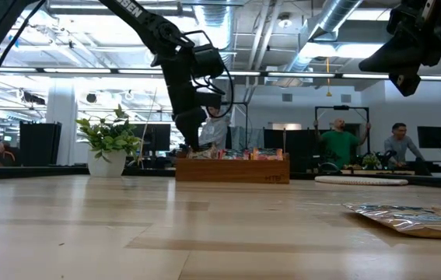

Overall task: Pick & Place Tea
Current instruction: Put the brown tea bag into the left section of the wooden organizer

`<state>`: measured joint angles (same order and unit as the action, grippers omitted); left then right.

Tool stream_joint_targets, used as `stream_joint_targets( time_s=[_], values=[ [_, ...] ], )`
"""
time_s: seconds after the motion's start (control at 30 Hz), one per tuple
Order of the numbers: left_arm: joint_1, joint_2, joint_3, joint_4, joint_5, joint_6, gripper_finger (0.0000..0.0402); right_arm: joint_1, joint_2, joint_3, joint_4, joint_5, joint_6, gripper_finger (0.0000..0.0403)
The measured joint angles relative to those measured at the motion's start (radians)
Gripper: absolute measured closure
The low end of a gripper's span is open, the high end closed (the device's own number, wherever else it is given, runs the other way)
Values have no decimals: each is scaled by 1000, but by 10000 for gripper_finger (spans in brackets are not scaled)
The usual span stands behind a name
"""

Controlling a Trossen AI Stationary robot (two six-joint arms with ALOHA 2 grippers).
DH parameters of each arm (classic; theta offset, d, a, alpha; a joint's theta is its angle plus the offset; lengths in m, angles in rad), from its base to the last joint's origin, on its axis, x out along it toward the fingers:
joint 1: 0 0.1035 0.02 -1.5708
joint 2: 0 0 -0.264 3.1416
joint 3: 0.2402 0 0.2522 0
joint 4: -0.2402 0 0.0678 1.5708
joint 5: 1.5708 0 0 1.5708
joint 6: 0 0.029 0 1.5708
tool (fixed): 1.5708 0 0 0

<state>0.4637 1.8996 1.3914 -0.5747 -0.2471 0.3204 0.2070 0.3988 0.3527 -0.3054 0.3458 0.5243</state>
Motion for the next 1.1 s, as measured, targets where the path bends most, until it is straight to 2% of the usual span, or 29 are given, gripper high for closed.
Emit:
stream_joint_targets(
  time_s=[0.3,0.6,0.8,1.0,1.1],
  values=[
    [-15,0,0,-5,-10,-22,393,0,0,0,0,0,0,403],
    [-28,0,0,-33,-29,-25,305,0,0,0,0,0,0,403],
    [-56,-24,0,-35,-131,-37,258,0,0,0,0,0,0,403],
    [-70,-110,1,-36,-134,-41,250,0,0,0,0,0,0,403],
    [-61,-147,2,14,-108,-40,250,0,0,0,0,0,0,403]
  ],
)
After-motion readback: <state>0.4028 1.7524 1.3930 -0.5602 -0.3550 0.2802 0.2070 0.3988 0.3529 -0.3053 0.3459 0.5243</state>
